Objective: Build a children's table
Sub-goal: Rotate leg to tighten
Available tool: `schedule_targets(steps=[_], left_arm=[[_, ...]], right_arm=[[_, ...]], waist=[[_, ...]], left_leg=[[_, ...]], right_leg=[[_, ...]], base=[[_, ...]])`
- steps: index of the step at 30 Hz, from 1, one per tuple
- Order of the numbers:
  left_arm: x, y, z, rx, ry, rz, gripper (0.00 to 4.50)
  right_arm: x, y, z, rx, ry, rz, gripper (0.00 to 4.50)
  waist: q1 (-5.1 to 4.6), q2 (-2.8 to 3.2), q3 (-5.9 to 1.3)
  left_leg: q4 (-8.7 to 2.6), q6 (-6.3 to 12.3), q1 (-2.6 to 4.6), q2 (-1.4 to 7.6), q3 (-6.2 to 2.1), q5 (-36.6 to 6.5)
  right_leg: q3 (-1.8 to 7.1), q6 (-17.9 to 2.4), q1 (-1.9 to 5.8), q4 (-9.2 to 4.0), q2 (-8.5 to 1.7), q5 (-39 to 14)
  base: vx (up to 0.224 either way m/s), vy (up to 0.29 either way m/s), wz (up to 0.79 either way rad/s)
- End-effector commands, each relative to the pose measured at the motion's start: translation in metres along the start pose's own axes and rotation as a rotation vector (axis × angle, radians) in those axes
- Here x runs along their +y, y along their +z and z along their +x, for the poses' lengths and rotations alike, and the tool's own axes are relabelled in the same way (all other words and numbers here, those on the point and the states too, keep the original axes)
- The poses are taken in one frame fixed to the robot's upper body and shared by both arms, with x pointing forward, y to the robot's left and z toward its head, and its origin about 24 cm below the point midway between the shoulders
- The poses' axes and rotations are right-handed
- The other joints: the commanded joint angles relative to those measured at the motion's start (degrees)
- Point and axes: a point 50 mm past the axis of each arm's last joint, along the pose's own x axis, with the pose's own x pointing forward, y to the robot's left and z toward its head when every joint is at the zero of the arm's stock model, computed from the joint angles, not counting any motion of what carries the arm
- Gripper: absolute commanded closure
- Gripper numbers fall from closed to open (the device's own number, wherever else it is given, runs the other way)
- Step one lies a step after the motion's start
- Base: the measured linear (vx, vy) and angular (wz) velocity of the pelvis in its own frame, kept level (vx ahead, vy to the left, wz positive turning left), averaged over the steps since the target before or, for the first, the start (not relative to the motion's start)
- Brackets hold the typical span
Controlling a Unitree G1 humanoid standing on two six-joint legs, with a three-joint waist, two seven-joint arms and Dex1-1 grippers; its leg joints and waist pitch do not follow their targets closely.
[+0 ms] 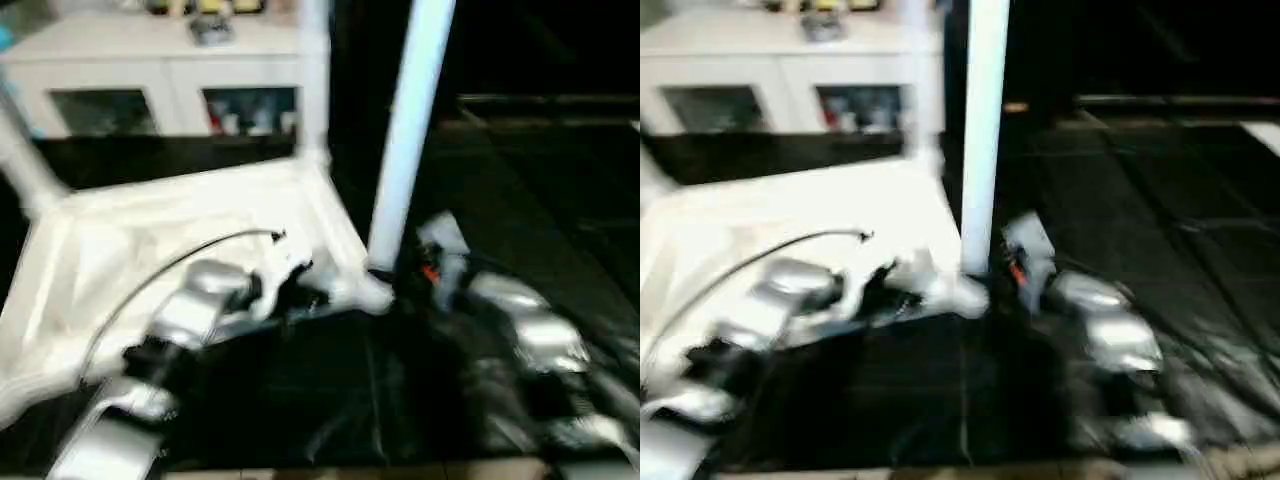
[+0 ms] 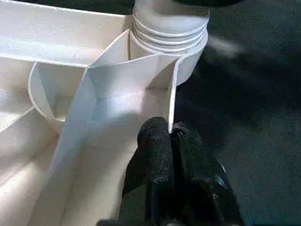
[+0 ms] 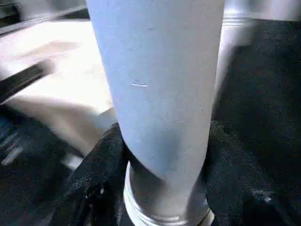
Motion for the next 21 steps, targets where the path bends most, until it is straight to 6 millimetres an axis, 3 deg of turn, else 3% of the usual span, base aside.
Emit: schedule_targets(steps=[1,6,7,13,19,21], left_arm=[[-0.016,0.039,0.017,-0.138,-0.028,0.027,4.50],[-0.020,0.043,0.022,-0.140,0.005,0.032,4.50],[-0.020,0.042,0.022,-0.131,0.009,0.036,4.50],[-0.016,0.033,0.015,-0.093,0.008,0.071,4.50],[-0.010,0.022,0.001,-0.071,-0.058,0.127,4.50],[-0.008,0.014,-0.009,-0.038,-0.146,0.187,4.50]], right_arm=[[0.039,-0.014,0.028,0.069,0.111,0.061,2.52],[0.050,-0.007,0.040,0.052,0.086,0.037,2.52],[0.052,-0.006,0.041,0.041,0.085,0.029,1.97],[0.049,-0.005,0.033,-0.001,0.092,0.051,1.47],[0.029,-0.009,0.005,-0.015,0.165,-0.006,0.96],[0.013,-0.007,-0.017,-0.009,0.242,-0.059,0.77]], waist=[[0.24,-0.74,-3.50],[0.12,-0.64,-3.80],[0.17,-0.61,-3.85],[0.32,-0.56,-3.99],[0.74,-0.77,-4.00],[1.05,-0.73,-4.02]], left_leg=[[-4.35,0.41,0.05,-0.03,-0.20,-18.0],[-4.30,1.80,-0.12,0.13,-0.03,-15.9],[-4.26,1.99,-0.04,0.23,0.06,-15.4],[-4.24,2.78,-0.17,0.37,0.17,-12.8],[-4.08,3.91,-0.23,0.41,0.36,-11.8],[-4.10,4.16,-0.11,0.49,0.33,-12.3]], right_leg=[[1.30,-7.3,2.67,-5.57,-1.65,-29.0],[1.61,-8.7,2.72,-5.15,-1.55,-23.9],[1.73,-9.5,2.68,-4.95,-1.52,-21.8],[1.95,-11.8,3.07,-4.12,-1.51,-15.3],[2.10,-12.5,3.29,-3.94,-1.60,-13.7],[2.06,-12.4,3.35,-4.01,-1.61,-14.1]], base=[[0.000,0.000,0.00],[0.000,0.000,0.00],[0.000,0.000,0.00],[0.000,0.000,0.00],[0.000,0.000,0.00],[0.000,0.000,0.00]])
